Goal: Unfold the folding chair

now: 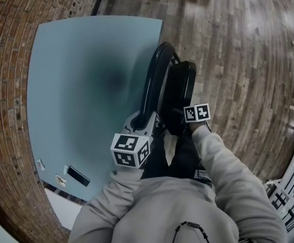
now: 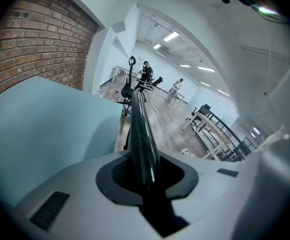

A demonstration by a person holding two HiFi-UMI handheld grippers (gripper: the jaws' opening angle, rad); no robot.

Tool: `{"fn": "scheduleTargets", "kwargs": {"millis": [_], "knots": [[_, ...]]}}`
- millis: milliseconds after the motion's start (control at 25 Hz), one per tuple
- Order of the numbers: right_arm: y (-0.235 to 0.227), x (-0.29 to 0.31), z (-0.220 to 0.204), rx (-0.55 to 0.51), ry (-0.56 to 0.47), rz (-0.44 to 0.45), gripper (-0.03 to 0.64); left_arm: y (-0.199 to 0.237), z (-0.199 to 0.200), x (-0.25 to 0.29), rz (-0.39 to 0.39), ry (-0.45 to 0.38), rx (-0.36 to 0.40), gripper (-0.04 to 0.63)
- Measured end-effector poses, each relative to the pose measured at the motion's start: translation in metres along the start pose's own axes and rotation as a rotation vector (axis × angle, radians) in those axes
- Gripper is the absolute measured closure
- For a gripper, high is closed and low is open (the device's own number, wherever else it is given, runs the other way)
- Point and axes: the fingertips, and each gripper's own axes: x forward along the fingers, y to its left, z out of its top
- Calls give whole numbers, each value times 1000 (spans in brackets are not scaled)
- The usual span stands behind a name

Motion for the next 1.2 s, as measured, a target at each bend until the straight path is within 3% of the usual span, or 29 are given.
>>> {"fn": "scheduleTargets", "kwargs": {"millis": [200,520,840,1200], "knots": [[-54,-40,-17,-1,-5,103,466,-23,-11,11,-2,-11,-41,517],[-122,-78,-36,1,-45,252,466,-55,-24,33,-8,-16,-46,517],[-216,-105,-74,90,-95,358,466,-96,-41,68,-52,-1,-35,517],[-295,-106,-98,111,-57,512,463,-78,-62,93,-131,-7,-104,515]]}}
